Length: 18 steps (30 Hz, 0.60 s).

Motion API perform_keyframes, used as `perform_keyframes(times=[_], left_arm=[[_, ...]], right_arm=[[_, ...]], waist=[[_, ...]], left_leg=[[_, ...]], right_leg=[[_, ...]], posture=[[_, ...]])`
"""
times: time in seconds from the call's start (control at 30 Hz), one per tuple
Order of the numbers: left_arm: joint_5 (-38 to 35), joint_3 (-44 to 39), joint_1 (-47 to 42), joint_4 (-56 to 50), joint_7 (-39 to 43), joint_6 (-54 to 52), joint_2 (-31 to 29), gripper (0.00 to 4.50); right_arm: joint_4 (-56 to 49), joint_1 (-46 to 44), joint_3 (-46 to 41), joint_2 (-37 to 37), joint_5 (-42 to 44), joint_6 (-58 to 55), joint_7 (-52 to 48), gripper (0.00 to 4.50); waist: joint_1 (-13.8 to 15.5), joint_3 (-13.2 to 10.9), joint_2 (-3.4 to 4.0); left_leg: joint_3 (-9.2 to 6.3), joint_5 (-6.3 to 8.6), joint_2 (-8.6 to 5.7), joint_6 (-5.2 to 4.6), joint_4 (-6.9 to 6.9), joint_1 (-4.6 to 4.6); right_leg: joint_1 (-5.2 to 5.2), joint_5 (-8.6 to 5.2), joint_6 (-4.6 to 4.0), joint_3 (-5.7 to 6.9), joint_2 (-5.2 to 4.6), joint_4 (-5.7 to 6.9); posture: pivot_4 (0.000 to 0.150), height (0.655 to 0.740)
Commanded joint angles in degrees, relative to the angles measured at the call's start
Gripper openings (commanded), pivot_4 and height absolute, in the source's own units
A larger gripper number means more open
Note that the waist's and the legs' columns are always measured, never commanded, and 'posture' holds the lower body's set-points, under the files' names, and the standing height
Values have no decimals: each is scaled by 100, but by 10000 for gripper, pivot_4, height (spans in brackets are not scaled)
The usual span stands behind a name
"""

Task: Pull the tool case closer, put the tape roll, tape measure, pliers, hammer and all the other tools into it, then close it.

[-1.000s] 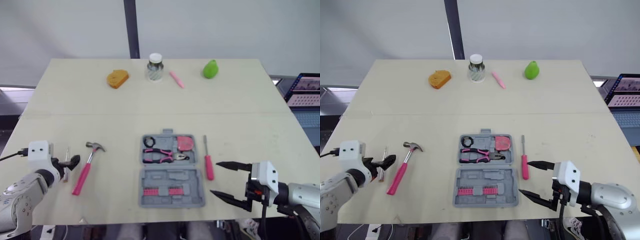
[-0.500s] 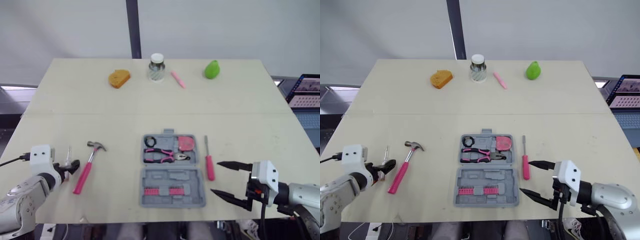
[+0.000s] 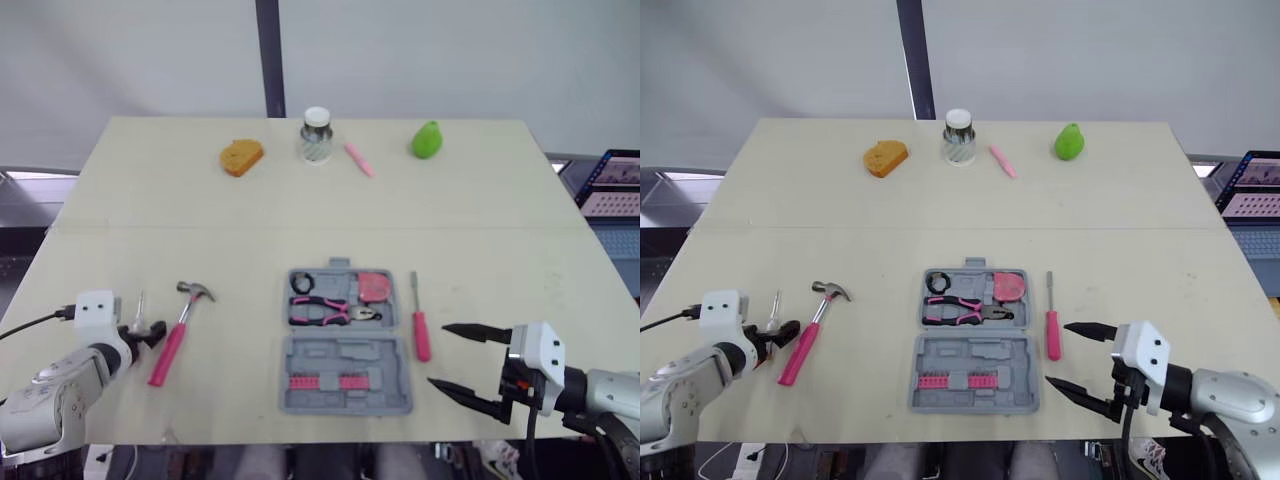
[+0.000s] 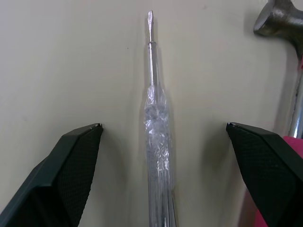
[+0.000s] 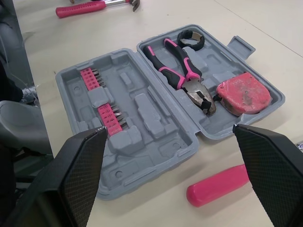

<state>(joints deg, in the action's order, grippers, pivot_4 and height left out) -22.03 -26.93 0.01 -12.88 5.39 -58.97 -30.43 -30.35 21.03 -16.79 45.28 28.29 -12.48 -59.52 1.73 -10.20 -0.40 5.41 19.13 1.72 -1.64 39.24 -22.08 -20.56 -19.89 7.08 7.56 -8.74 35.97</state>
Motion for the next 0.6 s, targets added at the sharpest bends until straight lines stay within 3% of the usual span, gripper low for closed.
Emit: perform_keyframes(times=[0.03, 0.1, 0.33, 0.37, 0.6], left_arm=[[94, 29, -60, 145, 68, 76, 20, 42559], [126, 37, -83, 226, 75, 101, 33, 36733], [237, 101, -102, 384, 133, 202, 83, 1864], [254, 103, -106, 403, 142, 216, 87, 67], [371, 140, -75, 472, 160, 303, 69, 67]], right_arm=[[-212, 53, -245, 52, 58, 20, 38, 44943], [-217, 68, -266, 54, 57, 18, 41, 45000], [-229, 139, -342, 42, 55, 19, 16, 45000], [-230, 149, -347, 42, 55, 18, 18, 45000], [-216, 198, -376, 42, 64, 37, 15, 45000]], waist=[[4, 2, 3], [9, 2, 4], [10, 5, 8], [10, 5, 9], [11, 15, 25]], left_leg=[[0, 0, 0, 0, 0, 0], [0, 0, 0, 0, 0, 0], [1, 0, -2, 0, 0, 1], [1, 0, -2, -1, 0, 1], [2, 0, -2, -1, 0, 3]], right_leg=[[0, 0, 0, 0, 0, 0], [0, 0, 0, 1, 0, 0], [0, 0, 0, 3, 0, 2], [1, 0, 0, 3, 0, 2], [1, 0, 0, 2, -1, 2]], posture=[[1500, 6950], [1500, 6950], [1500, 6950], [1500, 6950], [1500, 6950]])
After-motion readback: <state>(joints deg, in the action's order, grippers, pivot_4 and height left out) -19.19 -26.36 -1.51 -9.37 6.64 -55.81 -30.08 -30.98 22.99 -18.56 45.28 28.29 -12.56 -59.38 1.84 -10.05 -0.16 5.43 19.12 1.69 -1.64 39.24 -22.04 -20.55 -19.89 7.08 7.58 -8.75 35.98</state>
